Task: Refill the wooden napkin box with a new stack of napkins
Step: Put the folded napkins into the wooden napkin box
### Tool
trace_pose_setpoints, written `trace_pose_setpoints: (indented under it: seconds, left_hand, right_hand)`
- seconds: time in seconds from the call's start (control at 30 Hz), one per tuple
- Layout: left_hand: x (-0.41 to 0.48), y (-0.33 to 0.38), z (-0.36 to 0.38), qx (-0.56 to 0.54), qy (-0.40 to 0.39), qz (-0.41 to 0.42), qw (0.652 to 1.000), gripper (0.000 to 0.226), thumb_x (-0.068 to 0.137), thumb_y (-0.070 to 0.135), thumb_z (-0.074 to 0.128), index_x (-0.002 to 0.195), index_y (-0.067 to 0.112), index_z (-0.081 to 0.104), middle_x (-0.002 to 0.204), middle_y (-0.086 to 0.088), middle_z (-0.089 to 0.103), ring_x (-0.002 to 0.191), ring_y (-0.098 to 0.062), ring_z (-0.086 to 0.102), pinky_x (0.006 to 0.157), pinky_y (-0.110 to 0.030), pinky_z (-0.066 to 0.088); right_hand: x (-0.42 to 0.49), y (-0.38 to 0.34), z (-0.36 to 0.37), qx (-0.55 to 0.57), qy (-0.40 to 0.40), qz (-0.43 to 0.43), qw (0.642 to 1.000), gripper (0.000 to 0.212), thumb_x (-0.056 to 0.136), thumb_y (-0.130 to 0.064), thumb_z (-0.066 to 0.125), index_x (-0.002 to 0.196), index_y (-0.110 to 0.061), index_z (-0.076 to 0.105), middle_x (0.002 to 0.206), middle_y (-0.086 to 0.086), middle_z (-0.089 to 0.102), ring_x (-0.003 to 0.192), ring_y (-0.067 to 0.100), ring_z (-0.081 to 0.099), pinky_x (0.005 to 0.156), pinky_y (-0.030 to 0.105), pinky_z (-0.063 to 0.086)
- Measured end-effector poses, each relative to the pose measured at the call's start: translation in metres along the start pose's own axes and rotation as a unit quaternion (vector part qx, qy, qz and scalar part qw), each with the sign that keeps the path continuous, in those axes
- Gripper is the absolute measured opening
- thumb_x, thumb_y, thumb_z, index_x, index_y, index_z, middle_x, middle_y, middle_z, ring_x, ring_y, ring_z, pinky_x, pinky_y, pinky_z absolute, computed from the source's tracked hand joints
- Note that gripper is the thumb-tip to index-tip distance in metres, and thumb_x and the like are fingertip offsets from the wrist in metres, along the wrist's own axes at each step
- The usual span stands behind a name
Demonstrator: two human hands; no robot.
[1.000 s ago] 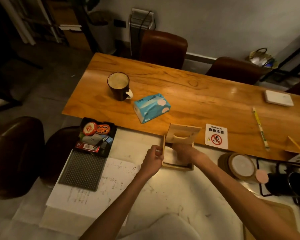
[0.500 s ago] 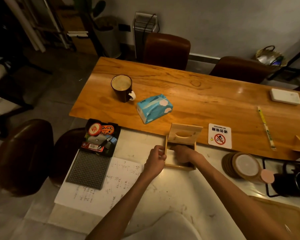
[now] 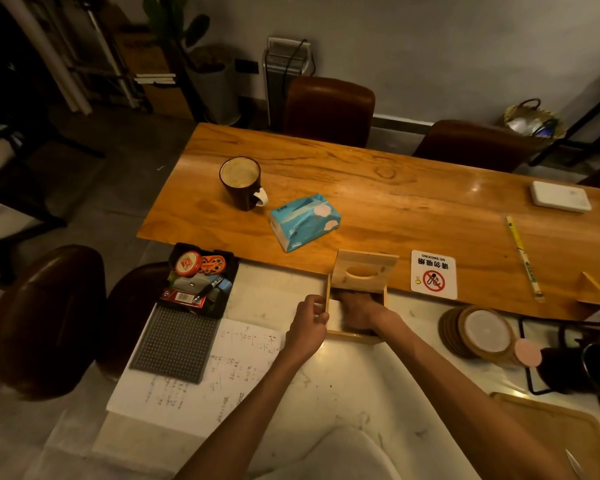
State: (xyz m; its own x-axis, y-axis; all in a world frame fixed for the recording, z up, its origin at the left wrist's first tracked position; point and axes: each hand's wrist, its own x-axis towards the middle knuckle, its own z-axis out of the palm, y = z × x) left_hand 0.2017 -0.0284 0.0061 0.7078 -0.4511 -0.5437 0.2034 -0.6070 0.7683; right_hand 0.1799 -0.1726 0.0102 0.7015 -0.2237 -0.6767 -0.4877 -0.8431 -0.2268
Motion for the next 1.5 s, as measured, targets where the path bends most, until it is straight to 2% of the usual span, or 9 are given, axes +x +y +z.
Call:
trace_pose_setpoints:
  seconds: [0.13, 0.37, 0.8, 1.13, 1.23, 1.3, 1.37, 1.43, 1.5]
  left_hand:
    - [0.002, -0.003, 0.002, -0.009, 0.002, -0.007, 1.0, 0.023, 0.093, 0.021, 0.048, 0.111, 0.035, 0.047, 0.116, -0.002, 0.053, 0.1, -0.026, 0.06, 0.087, -0.059, 0.053]
    - [0.002, -0.006, 0.005, -0.004, 0.011, -0.003, 1.0, 0.023, 0.092, 0.023, 0.047, 0.108, 0.04, 0.046, 0.114, 0.004, 0.052, 0.098, -0.024, 0.06, 0.085, -0.057, 0.054]
    - [0.0, -0.006, 0.005, -0.003, 0.02, 0.011, 1.0, 0.025, 0.093, 0.02, 0.048, 0.11, 0.038, 0.048, 0.114, 0.004, 0.053, 0.1, -0.022, 0.06, 0.085, -0.056, 0.054]
    - [0.0, 0.004, -0.008, -0.017, -0.013, -0.012, 1.0, 0.035, 0.094, 0.016, 0.053, 0.127, 0.025, 0.046, 0.116, -0.005, 0.058, 0.102, -0.024, 0.06, 0.09, -0.048, 0.054]
    - [-0.003, 0.019, -0.023, -0.039, -0.028, 0.008, 0.999, 0.045, 0.097, 0.018, 0.051, 0.139, 0.022, 0.038, 0.121, -0.009, 0.056, 0.105, -0.021, 0.056, 0.095, -0.04, 0.049]
    - [-0.006, 0.04, -0.034, -0.099, -0.043, 0.022, 0.994, 0.049, 0.099, 0.031, 0.047, 0.145, 0.032, 0.03, 0.132, -0.003, 0.049, 0.115, -0.02, 0.05, 0.102, -0.047, 0.046]
    - [-0.008, 0.063, -0.041, -0.151, -0.078, 0.025, 0.985, 0.053, 0.098, 0.048, 0.041, 0.147, 0.045, 0.021, 0.144, 0.005, 0.036, 0.133, -0.022, 0.037, 0.106, -0.059, 0.038]
    - [-0.006, 0.082, -0.044, -0.192, -0.132, 0.0, 0.972, 0.054, 0.095, 0.06, 0.035, 0.145, 0.049, 0.02, 0.155, 0.008, 0.026, 0.142, -0.024, 0.028, 0.106, -0.067, 0.032]
    - [-0.009, 0.096, -0.042, -0.22, -0.183, -0.027, 0.958, 0.049, 0.094, 0.065, 0.025, 0.136, 0.044, 0.039, 0.141, 0.007, 0.043, 0.13, -0.021, 0.043, 0.105, -0.064, 0.034]
  right_hand:
    - [-0.001, 0.002, 0.009, -0.035, 0.019, 0.025, 0.999, 0.064, 0.088, -0.023, 0.056, 0.146, -0.022, 0.029, 0.15, 0.014, 0.033, 0.135, 0.042, 0.033, 0.113, 0.051, 0.03]
    - [0.007, 0.003, 0.006, 0.013, 0.016, 0.034, 0.999, 0.052, 0.086, -0.016, 0.058, 0.136, -0.017, 0.046, 0.139, 0.013, 0.05, 0.126, 0.034, 0.049, 0.106, 0.044, 0.043]
    - [-0.003, 0.007, 0.026, 0.01, 0.07, 0.006, 0.998, 0.076, 0.086, -0.013, 0.061, 0.15, -0.019, 0.021, 0.149, 0.018, 0.033, 0.132, 0.038, 0.04, 0.109, 0.044, 0.036]
    - [-0.033, 0.008, 0.023, 0.097, 0.147, -0.064, 0.982, 0.043, 0.091, -0.007, 0.053, 0.133, -0.017, 0.052, 0.133, 0.01, 0.057, 0.117, 0.029, 0.057, 0.093, 0.038, 0.049]
    - [-0.066, 0.018, 0.019, 0.275, 0.345, 0.013, 0.897, 0.025, 0.092, -0.008, 0.052, 0.104, -0.023, 0.068, 0.109, -0.002, 0.069, 0.1, 0.016, 0.063, 0.086, 0.033, 0.054]
    - [-0.079, 0.032, 0.011, 0.419, 0.414, 0.04, 0.807, 0.022, 0.097, -0.015, 0.05, 0.113, -0.024, 0.062, 0.117, 0.0, 0.064, 0.109, 0.019, 0.059, 0.091, 0.035, 0.051]
    - [-0.082, 0.042, -0.003, 0.607, 0.303, 0.012, 0.734, 0.037, 0.102, -0.034, 0.04, 0.138, -0.028, 0.044, 0.14, 0.001, 0.049, 0.128, 0.021, 0.047, 0.104, 0.041, 0.041]
    - [-0.081, 0.046, -0.019, 0.762, 0.139, -0.036, 0.631, 0.05, 0.101, -0.05, 0.022, 0.147, -0.031, 0.031, 0.141, 0.002, 0.048, 0.126, 0.021, 0.047, 0.101, 0.04, 0.04]
    - [-0.085, 0.045, -0.029, 0.794, 0.057, -0.072, 0.601, 0.061, 0.098, -0.059, 0.011, 0.146, -0.029, 0.034, 0.133, 0.0, 0.056, 0.118, 0.018, 0.054, 0.09, 0.034, 0.045]
